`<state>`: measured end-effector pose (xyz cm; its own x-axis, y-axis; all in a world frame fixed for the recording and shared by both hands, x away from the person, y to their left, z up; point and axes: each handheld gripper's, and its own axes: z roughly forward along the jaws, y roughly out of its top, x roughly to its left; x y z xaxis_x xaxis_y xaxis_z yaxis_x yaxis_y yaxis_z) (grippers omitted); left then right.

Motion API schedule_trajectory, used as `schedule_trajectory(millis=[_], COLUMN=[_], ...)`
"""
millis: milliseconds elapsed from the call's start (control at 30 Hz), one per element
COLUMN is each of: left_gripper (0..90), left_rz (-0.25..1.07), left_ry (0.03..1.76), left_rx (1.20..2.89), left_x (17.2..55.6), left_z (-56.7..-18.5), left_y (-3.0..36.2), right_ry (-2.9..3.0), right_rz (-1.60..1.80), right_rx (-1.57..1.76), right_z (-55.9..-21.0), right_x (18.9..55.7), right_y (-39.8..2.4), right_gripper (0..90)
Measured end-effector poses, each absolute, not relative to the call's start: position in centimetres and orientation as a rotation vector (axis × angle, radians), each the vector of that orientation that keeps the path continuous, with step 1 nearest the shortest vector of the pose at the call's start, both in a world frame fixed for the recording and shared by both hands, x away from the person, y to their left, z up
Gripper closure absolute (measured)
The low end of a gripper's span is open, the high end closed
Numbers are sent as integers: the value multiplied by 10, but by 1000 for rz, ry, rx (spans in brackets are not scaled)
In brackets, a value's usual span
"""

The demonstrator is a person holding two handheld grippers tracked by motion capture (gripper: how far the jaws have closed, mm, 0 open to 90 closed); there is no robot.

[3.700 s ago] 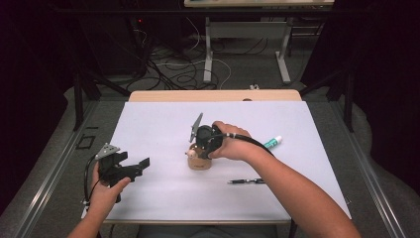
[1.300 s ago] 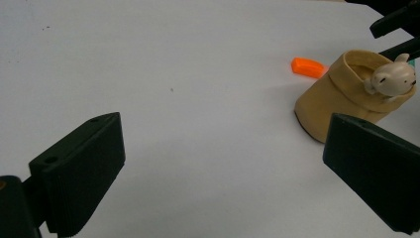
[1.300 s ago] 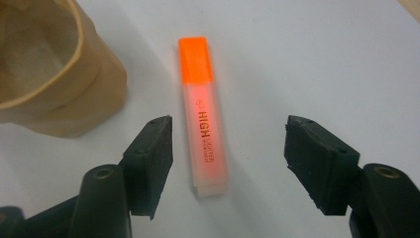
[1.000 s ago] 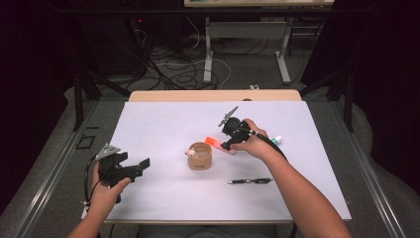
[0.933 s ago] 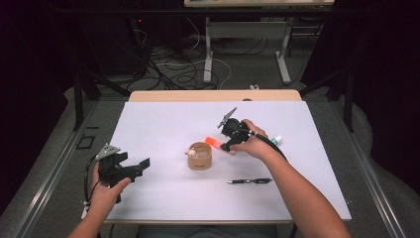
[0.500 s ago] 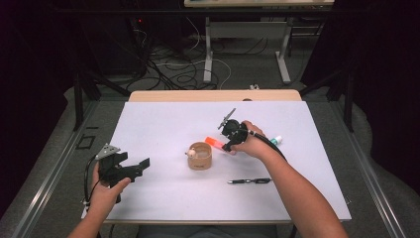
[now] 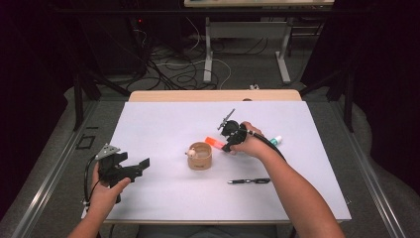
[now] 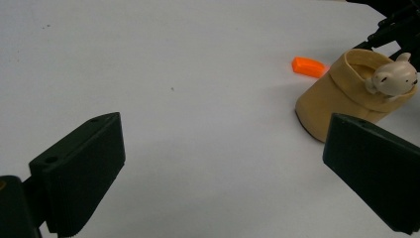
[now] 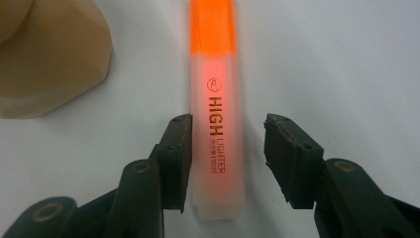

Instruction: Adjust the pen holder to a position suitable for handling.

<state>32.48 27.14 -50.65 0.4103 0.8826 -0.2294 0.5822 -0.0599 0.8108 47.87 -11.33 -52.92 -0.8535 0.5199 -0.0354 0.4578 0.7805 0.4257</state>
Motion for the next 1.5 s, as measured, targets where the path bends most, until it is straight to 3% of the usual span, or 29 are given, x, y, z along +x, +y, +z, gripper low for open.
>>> schedule_trajectory(millis=[833, 1500], left_gripper=[29, 29], left_rz=[410, 412], left_ry=[1274, 1278], left_rx=[1756, 1753], left_x=[325, 325], left_z=[-506, -506], left_y=[272, 272], right_ry=[2876, 2867], right_rz=[639, 644], right_rx=[780, 771], right_z=[-535, -533], right_x=[483, 482], right_y=[-112, -113], right_gripper=[655, 663])
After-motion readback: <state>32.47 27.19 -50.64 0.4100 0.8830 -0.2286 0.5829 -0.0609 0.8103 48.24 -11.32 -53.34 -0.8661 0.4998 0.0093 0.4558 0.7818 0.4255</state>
